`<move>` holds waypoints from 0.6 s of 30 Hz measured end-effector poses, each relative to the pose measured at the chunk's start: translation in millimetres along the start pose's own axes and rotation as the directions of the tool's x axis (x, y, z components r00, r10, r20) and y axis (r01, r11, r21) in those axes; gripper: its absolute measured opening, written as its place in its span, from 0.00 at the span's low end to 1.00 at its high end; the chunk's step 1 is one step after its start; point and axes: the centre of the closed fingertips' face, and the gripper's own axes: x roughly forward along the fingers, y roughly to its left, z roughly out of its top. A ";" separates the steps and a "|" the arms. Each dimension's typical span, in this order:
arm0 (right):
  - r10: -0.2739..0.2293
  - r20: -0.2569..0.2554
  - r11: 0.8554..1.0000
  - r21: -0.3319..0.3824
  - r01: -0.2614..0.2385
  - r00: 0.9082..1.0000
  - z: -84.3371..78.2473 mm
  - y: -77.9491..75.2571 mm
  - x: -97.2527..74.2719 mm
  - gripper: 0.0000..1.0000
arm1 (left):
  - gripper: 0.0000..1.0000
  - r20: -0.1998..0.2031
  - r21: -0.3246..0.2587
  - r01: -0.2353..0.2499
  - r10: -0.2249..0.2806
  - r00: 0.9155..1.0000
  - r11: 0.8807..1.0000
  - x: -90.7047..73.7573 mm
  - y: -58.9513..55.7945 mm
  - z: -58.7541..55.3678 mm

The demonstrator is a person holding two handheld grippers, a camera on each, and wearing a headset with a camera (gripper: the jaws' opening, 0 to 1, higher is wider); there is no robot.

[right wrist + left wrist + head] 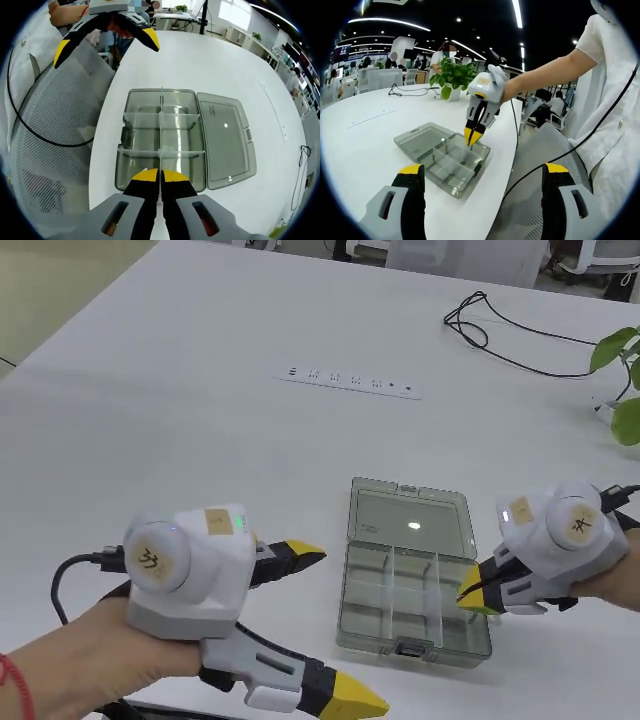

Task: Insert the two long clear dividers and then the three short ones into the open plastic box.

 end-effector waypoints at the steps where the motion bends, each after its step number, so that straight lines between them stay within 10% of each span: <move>1: 0.000 -0.003 1.000 -0.004 0.000 1.000 -0.6 0.0 0.9 0.02 | 1.00 -0.001 -0.001 -0.001 0.001 1.000 1.000 -0.2 0.2 -0.2; 18: -0.010 -0.015 1.000 -0.006 0.010 1.000 -3.4 0.0 5.0 0.03 | 1.00 -0.002 -0.001 -0.002 0.002 1.000 1.000 -0.2 1.7 -0.6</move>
